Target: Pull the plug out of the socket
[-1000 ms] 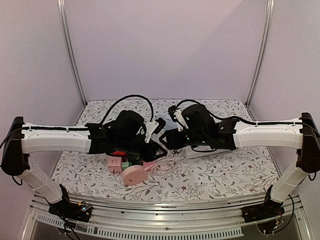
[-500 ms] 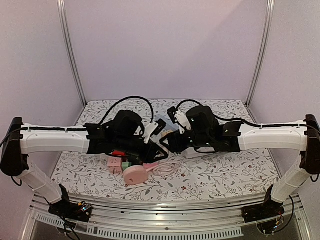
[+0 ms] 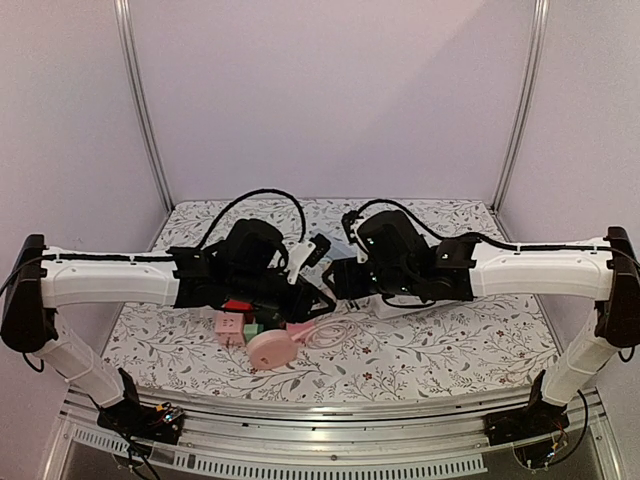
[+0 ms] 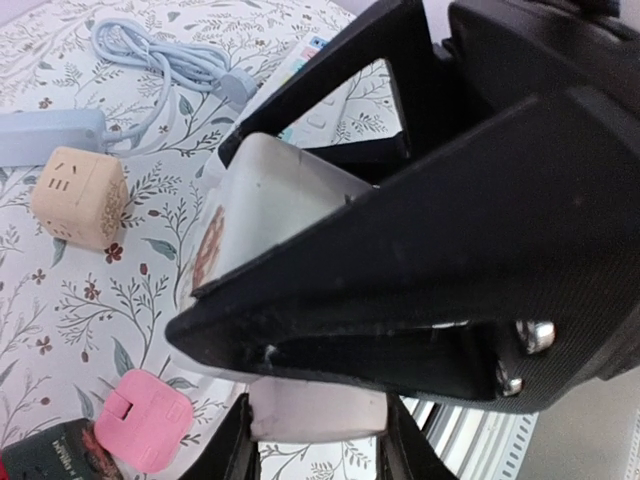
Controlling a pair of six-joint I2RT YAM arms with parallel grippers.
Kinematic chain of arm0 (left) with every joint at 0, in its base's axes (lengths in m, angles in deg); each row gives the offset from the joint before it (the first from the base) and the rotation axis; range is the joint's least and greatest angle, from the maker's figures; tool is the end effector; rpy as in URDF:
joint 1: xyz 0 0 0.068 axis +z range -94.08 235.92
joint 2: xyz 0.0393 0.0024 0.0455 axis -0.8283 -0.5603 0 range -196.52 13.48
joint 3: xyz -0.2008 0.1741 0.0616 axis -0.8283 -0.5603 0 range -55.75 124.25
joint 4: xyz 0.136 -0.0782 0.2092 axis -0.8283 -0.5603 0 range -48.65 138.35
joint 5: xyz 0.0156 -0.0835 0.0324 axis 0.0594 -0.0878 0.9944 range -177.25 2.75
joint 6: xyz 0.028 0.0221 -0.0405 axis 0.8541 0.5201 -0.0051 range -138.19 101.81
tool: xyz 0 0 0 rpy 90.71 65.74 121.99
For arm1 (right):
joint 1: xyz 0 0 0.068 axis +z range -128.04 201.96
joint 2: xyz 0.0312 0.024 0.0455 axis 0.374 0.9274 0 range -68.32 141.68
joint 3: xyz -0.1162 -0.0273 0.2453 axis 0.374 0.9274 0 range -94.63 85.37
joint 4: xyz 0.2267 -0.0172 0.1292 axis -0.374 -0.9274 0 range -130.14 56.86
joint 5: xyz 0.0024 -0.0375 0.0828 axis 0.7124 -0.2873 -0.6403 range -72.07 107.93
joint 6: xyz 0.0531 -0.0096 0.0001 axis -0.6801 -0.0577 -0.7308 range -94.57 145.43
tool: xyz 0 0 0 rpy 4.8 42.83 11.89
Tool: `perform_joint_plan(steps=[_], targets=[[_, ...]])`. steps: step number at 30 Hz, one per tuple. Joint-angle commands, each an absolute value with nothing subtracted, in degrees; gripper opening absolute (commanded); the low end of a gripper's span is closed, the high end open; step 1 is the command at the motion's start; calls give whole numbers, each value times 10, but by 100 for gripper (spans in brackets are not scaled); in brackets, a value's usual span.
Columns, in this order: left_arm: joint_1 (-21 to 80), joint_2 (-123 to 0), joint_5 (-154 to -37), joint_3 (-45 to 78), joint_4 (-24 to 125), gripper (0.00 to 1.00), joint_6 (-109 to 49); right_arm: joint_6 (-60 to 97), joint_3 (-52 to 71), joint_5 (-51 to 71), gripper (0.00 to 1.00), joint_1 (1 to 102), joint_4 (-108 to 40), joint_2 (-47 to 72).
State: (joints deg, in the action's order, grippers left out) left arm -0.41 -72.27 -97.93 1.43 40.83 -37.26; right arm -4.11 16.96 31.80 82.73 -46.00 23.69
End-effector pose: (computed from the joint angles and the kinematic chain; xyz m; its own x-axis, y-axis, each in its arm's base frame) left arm 0.1789 -0.2803 0.2480 -0.6031 0.3261 -0.7279 0.7446 0.5573 -0.3673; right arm 0.1857 0.3145 0.2697 -0.6238 -0.1345 -0.7699 -0.5121 0.8145 0.2726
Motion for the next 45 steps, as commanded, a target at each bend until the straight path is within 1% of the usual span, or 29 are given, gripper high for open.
perform_joint_plan(steps=[1, 7, 14, 18, 22, 28, 31, 35, 43, 45], targets=[[5, -712, -936, 6, 417, 0, -372, -93, 136, 373, 17, 829, -507, 260], [4, -705, -933, -2, 423, 0, -379, -96, 120, 369, 17, 829, -518, 270], [39, -683, -960, -21, 431, 0, -396, -2, 184, 229, 19, 838, -404, 238], [56, -676, -975, -26, 432, 0, -403, 55, 210, 204, 19, 852, -388, 209], [56, -679, -980, -27, 435, 0, -407, 46, 214, 239, 19, 852, -396, 203], [38, -689, -965, -20, 431, 0, -401, -37, 166, 364, 18, 852, -470, 228], [28, -691, -953, -16, 429, 0, -397, -74, 139, 406, 18, 851, -511, 250], [12, -696, -938, -11, 426, 0, -394, -100, 109, 414, 18, 844, -545, 282], [2, -693, -926, -13, 426, 0, -399, -124, 98, 404, 18, 829, -551, 297], [4, -689, -926, -20, 432, 0, -402, -119, 102, 388, 18, 829, -533, 296]])
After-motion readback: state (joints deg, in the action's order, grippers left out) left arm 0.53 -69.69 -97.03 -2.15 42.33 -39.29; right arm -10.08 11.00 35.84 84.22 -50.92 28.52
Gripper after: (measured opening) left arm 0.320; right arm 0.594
